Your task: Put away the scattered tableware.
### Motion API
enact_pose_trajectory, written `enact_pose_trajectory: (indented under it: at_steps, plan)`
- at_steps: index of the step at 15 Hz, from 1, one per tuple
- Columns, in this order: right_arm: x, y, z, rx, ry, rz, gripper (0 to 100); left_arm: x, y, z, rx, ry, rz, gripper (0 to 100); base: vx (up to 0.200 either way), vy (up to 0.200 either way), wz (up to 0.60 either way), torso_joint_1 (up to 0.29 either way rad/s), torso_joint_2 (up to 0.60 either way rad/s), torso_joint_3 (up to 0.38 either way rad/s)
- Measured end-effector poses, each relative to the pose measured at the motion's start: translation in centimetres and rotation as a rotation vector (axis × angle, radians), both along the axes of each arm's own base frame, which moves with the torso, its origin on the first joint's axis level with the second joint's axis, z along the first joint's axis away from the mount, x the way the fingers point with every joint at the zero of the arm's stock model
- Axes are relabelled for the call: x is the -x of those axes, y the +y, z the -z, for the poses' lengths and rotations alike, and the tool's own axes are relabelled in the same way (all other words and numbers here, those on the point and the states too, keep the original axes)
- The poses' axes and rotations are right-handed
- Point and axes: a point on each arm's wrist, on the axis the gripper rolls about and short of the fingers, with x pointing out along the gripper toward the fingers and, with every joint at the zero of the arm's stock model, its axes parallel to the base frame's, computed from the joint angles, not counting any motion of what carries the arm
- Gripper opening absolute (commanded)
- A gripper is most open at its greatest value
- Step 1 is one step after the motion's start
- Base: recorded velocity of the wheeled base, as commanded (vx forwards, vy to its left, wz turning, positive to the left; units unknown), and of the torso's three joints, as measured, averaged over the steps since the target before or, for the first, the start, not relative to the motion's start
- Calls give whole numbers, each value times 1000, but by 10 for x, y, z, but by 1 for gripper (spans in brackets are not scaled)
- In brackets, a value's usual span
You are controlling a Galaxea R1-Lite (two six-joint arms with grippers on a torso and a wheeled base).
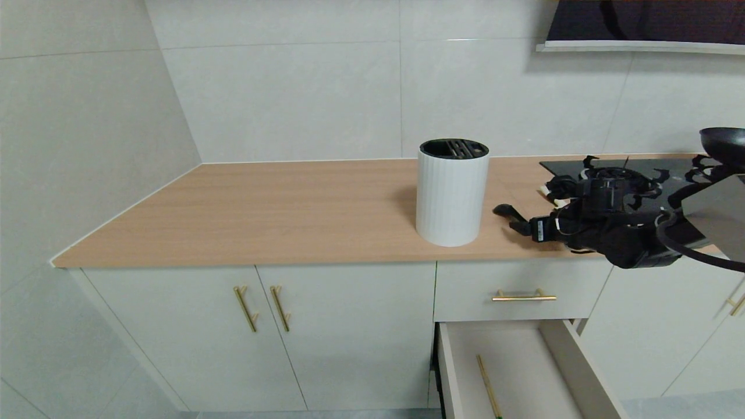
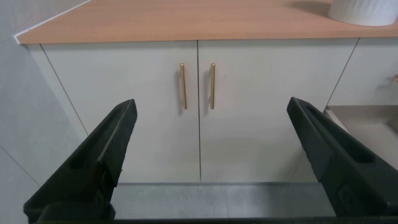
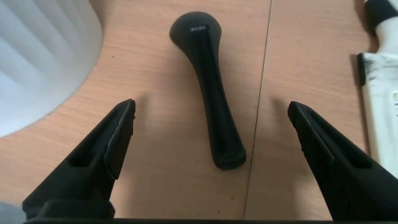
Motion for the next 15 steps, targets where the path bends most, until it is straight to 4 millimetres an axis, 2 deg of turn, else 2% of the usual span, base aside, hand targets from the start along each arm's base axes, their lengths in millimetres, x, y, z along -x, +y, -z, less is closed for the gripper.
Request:
enact_pose_trajectory:
  at_steps: [10, 11, 15]
  plan:
    - [-5, -1, 12, 5, 26, 4, 100, 0, 0, 0, 0, 0, 0, 100, 0, 0, 0, 0, 0, 0]
    - [-5, -1, 13, 6, 27, 3, 0, 0, 0, 0, 0, 0, 0, 100, 0, 0, 0, 0, 0, 0]
    - [-6, -1, 14, 6, 29, 3, 0, 0, 0, 0, 0, 0, 0, 100, 0, 0, 0, 0, 0, 0]
